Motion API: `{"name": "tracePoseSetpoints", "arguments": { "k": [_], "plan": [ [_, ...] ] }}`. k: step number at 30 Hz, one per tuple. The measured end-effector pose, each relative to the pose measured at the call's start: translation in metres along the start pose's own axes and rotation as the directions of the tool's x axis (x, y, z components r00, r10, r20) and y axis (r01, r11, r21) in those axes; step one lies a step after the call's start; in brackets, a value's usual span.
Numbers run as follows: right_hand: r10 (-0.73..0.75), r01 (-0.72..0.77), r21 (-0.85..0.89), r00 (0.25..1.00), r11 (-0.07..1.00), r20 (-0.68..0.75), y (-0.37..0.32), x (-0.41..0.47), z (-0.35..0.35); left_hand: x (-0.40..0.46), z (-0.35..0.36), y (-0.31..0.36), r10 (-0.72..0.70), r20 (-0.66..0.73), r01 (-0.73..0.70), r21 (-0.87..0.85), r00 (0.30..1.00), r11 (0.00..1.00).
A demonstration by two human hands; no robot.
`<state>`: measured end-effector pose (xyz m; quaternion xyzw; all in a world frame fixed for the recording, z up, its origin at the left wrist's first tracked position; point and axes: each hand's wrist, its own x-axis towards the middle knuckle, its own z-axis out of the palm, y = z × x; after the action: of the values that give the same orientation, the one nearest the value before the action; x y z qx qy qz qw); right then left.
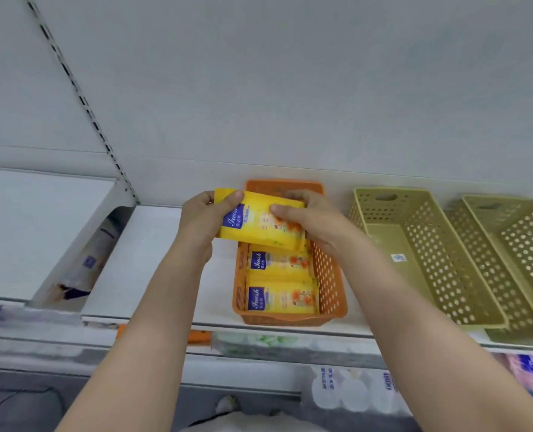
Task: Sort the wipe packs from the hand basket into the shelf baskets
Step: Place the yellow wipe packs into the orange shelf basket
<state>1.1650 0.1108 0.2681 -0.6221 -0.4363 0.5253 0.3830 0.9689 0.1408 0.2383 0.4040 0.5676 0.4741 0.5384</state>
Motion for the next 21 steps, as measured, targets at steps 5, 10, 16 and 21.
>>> {"name": "tracePoseSetpoints", "arguments": {
  "k": [5, 10, 16, 21],
  "plan": [
    [-0.114, 0.093, -0.077, 0.932, 0.993, -0.344, 0.005, 0.025, -0.016, 0.001, 0.010, -0.010, 0.124, -0.074, -0.109, 0.179, 0.989, 0.978],
    [-0.143, -0.032, -0.427, 0.917, 0.904, -0.372, 0.013, 0.049, -0.027, -0.004, 0.014, -0.034, 0.070, 0.041, -0.079, 0.302, 0.997, 0.950],
    [-0.126, -0.035, -0.558, 0.961, 0.829, -0.246, 0.021, 0.073, -0.007, -0.008, 0.018, -0.043, 0.039, 0.085, -0.063, 0.296, 0.996, 0.953],
    [-0.348, 0.052, -0.818, 0.919, 0.573, -0.186, 0.046, 0.074, 0.013, -0.005, 0.018, -0.045, 0.043, 0.082, -0.066, 0.304, 0.996, 0.950]
  ]
}}
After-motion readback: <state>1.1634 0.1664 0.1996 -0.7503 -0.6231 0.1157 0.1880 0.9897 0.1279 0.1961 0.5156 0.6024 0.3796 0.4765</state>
